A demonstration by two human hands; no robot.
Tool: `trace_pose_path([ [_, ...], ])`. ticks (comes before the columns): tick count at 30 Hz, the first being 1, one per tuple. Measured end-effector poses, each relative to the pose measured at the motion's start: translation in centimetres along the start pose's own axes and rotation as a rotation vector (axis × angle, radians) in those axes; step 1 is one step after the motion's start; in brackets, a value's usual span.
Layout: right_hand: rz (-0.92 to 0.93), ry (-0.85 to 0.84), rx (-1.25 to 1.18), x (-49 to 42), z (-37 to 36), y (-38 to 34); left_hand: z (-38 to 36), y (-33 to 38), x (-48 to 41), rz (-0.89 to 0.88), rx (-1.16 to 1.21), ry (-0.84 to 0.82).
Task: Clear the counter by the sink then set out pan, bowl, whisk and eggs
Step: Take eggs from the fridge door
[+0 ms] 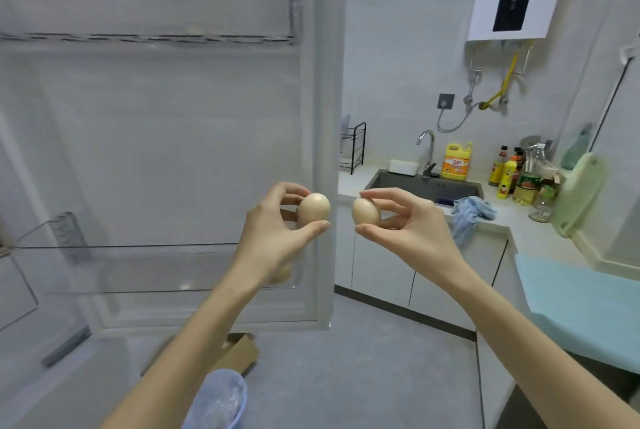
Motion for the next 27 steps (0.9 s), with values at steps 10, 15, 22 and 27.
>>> trace_pose_path([
  [10,-0.088,0.055,0.079,6.1,12.7,8.4,-14.6,5.9,-1.2,0.007,0.024,-0.095],
  [15,-0.122,0.047,0.089,7.3,16.9,12.3,-19.8,6.8,-3.5,0.041,0.040,-0.127],
  [22,-0.160,0.046,0.078,5.0,20.1,17.7,-25.5,5.6,-8.6,0.072,0.065,-0.157],
  [27,-0.191,0.041,0.048,1.0,20.8,22.8,-29.0,1.7,-13.8,0.101,0.093,-0.157],
])
Point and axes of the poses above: each hand's wrist, its own x-axis away from the middle knuckle, its own z-axis out of the back of the hand, y = z × x, the point moved 8 cm from there along -x, towards the middle knuckle, and after that the axes turned 12 degrees about -y, right-handed, at the moved point
